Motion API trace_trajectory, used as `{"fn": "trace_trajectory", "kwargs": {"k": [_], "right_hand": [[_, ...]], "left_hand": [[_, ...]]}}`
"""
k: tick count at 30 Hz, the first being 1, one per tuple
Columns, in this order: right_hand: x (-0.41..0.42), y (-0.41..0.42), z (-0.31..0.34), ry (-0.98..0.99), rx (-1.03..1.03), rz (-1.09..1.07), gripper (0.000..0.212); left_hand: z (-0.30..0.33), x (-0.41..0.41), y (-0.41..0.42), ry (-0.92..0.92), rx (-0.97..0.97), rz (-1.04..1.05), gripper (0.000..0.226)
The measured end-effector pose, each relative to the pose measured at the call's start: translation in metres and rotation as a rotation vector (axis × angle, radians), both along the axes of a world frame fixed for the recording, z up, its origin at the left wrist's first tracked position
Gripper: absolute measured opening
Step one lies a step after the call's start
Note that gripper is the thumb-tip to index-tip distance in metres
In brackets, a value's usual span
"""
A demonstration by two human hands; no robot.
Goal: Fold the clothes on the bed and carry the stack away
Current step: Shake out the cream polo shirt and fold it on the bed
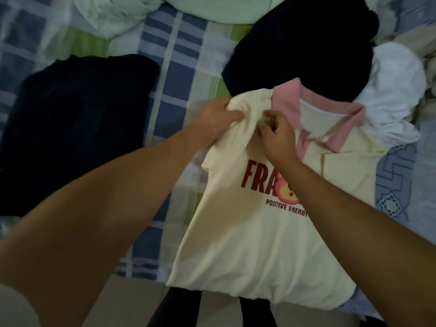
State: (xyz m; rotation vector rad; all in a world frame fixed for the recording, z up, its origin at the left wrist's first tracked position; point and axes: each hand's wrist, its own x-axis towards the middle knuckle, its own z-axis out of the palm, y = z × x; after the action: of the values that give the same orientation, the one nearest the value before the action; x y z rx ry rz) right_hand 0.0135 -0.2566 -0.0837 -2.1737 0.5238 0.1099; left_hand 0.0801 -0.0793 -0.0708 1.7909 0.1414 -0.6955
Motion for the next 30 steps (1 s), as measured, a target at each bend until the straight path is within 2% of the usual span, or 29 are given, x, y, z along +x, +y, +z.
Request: {"fn": "trace_trajectory", "kwargs": {"k": [2,4,6,8,10,12,14,16,18,21,23,24,25,28,30], "right_hand": [[0.001,-0.001,-0.001,-0.012,-0.008,0.009,0.037],[0.004,-0.001,-0.003,-0.012,-0.012,0.018,0.036],[0.009,0.005,-0.004,0.039,-0.045,0.015,0.037],[0.012,0.01,-0.005,0.08,-0.116,0.033,0.037],[0.012,0.016,-0.004,0.062,-0.153,0.116,0.04],[0.012,0.023,-0.002,0.037,-0.182,0.254,0.048],[0.015,0.032,-0.001,0.007,-0.188,0.395,0.051],[0.022,0.042,-0.001,-0.002,-0.178,0.487,0.052],[0.032,0.05,-0.004,0.005,-0.147,0.462,0.052],[0.048,0.052,-0.008,0.062,-0.064,0.278,0.052],[0.054,0.052,-0.01,0.102,-0.07,0.261,0.054],[0.056,0.052,-0.01,0.12,-0.085,0.276,0.054],[0.057,0.053,-0.01,0.135,-0.103,0.291,0.054],[0.057,0.056,-0.01,0.153,-0.166,0.316,0.053],[0.053,0.059,-0.009,0.102,-0.198,0.343,0.049]], "left_hand": [[0.011,0.016,0.023,-0.23,0.169,-0.049,0.013],[0.02,0.035,0.051,-0.502,0.418,-0.182,0.024],[0.025,0.054,0.074,-0.614,0.629,-0.303,0.035],[0.025,0.07,0.094,-0.482,0.812,-0.482,0.053],[0.023,0.073,0.11,-0.235,0.903,-0.688,0.06],[0.012,0.067,0.124,-0.085,0.894,-0.741,0.054],[0.002,0.058,0.132,-0.106,0.806,-0.592,0.044],[-0.002,0.053,0.134,-0.109,0.559,-0.266,0.038],[0.003,0.05,0.131,-0.022,0.228,0.043,0.032],[0.013,0.049,0.13,0.13,-0.111,0.264,0.022],[0.013,0.046,0.137,0.249,-0.312,0.311,0.031],[0.01,0.04,0.141,0.264,-0.312,0.282,0.033],[0.007,0.033,0.145,0.228,-0.213,0.201,0.029],[-0.009,0.013,0.148,0.017,0.257,-0.074,0.019],[-0.014,0.008,0.147,-0.08,0.383,0.005,0.014]]}}
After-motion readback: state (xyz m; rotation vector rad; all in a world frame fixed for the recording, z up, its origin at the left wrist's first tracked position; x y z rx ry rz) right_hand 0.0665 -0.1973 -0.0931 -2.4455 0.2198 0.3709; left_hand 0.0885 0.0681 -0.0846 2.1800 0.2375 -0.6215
